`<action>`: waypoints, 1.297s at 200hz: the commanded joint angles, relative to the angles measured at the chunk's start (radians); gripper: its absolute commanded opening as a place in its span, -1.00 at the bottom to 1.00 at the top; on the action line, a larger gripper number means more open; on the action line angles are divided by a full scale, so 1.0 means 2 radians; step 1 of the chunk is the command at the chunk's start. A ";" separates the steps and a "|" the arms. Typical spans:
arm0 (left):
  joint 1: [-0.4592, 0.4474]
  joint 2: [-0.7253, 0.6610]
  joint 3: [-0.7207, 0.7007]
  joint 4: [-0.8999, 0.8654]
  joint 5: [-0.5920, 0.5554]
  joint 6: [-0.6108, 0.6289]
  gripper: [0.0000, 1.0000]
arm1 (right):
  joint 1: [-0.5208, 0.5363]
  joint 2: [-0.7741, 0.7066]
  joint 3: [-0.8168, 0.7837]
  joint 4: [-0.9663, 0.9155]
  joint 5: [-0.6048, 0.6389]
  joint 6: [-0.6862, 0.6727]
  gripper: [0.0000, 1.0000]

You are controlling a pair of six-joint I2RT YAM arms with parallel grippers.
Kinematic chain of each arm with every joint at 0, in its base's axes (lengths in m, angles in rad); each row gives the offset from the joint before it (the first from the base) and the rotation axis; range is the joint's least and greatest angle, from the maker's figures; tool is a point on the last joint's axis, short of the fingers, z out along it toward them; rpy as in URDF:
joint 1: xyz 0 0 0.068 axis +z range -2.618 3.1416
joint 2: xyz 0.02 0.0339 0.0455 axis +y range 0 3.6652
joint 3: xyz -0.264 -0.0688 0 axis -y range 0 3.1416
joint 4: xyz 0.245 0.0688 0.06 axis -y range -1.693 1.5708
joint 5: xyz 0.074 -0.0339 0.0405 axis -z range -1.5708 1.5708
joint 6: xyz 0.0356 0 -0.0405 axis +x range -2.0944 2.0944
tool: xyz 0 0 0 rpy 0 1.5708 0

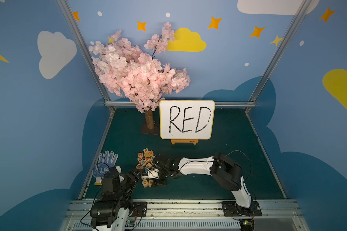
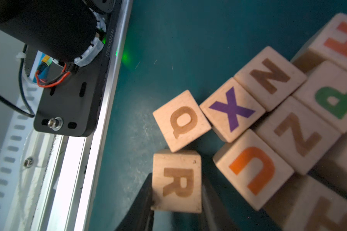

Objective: Assemble the uppercase word "red" with letter blocks
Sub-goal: Pick up the letter block from the center of the board, then place the letter block at the center of the board.

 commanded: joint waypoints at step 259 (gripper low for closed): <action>-0.094 0.454 0.114 0.309 -0.056 0.309 0.45 | -0.167 -0.086 -0.010 -0.112 0.168 -0.063 -0.56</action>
